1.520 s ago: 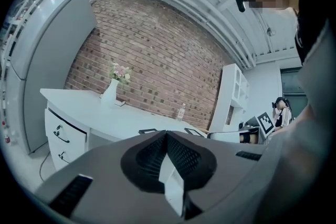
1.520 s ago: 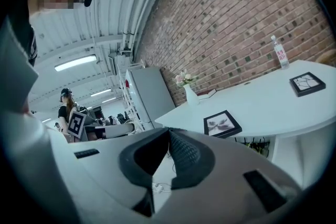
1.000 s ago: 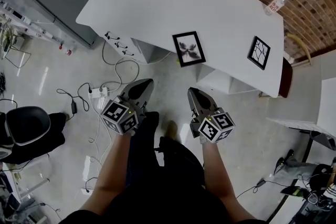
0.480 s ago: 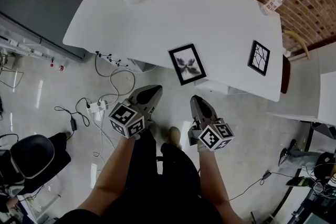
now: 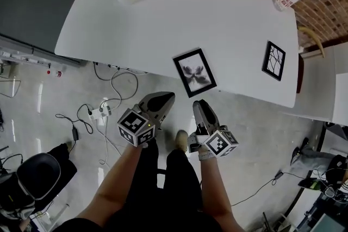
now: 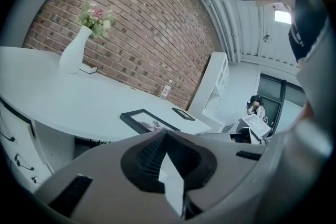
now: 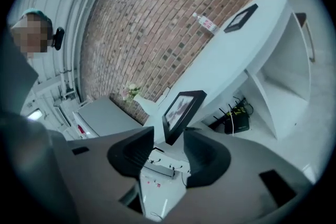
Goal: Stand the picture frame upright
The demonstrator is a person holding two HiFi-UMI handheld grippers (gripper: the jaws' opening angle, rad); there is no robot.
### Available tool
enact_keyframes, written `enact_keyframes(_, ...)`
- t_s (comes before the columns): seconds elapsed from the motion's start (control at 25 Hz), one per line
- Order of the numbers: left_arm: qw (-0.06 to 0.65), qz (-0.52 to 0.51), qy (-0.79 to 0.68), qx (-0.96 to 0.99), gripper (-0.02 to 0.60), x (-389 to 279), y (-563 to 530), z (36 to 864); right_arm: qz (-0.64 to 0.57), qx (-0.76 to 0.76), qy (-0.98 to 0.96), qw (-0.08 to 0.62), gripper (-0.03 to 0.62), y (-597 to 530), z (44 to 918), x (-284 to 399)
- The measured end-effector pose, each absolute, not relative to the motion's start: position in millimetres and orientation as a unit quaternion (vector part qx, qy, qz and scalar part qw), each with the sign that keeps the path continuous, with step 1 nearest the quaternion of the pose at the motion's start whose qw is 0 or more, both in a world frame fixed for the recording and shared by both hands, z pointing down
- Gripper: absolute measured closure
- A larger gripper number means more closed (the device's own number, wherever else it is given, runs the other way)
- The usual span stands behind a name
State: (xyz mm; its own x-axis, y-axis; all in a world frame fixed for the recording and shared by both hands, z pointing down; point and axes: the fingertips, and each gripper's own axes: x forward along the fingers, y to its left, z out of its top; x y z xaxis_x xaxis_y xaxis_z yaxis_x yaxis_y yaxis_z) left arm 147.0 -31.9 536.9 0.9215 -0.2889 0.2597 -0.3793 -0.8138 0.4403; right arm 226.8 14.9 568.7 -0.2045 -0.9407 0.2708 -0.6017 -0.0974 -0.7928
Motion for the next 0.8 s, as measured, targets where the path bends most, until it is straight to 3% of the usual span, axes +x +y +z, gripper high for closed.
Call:
enact_keyframes(0.24, 0.254, 0.089, -0.166, 0.949, 0.580, 153.5, -37.4, 550.9, -0.470, -0.595, 0.597, 0.263, 0.364, 1.6, 589.0, 231.0)
enact_keyframes(0.8, 0.264, 0.088, -0.175, 0.944, 0.580, 142.5, -42.0, 568.0, -0.505, -0.552, 0.535, 0.393, 0.365, -37.8, 603.2, 227.0)
